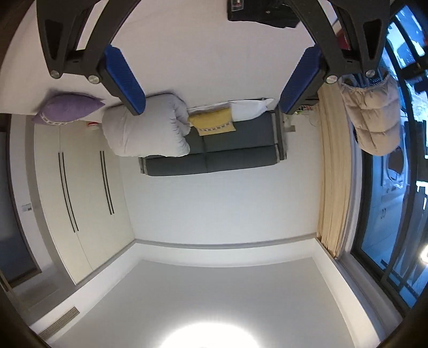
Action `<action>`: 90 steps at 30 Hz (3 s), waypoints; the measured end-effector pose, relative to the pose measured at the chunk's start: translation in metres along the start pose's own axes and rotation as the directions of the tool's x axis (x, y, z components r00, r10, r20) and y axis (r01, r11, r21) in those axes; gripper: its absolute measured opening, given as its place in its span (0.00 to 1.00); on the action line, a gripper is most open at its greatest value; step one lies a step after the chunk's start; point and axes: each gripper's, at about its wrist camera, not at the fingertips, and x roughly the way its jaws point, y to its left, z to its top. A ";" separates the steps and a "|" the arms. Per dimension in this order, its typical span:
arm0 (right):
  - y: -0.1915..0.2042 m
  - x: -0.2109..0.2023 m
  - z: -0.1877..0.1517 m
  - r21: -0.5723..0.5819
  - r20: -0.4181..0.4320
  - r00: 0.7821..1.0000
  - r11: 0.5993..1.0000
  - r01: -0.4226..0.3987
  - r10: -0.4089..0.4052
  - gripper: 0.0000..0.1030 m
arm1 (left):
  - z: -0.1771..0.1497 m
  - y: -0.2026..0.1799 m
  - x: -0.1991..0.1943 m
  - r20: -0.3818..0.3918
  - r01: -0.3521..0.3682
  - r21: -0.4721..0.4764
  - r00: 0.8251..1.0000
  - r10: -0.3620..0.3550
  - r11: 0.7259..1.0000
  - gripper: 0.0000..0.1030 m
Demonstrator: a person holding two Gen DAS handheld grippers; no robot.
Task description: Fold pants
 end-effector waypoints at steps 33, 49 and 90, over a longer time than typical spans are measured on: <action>0.040 0.035 -0.128 -0.087 -0.626 0.778 0.996 -0.008 -0.048 1.00 | -0.155 -0.008 0.155 -0.579 -0.196 -0.008 0.801 0.155 0.981 1.00; 0.060 0.046 -0.154 -0.106 -0.699 0.715 0.992 -0.069 -0.025 1.00 | -0.188 0.001 0.173 -0.628 -0.203 -0.023 0.765 0.144 0.979 1.00; 0.055 0.045 -0.169 -0.105 -0.735 0.677 0.993 -0.054 -0.041 1.00 | -0.207 -0.002 0.178 -0.641 -0.223 0.001 0.749 0.172 0.975 1.00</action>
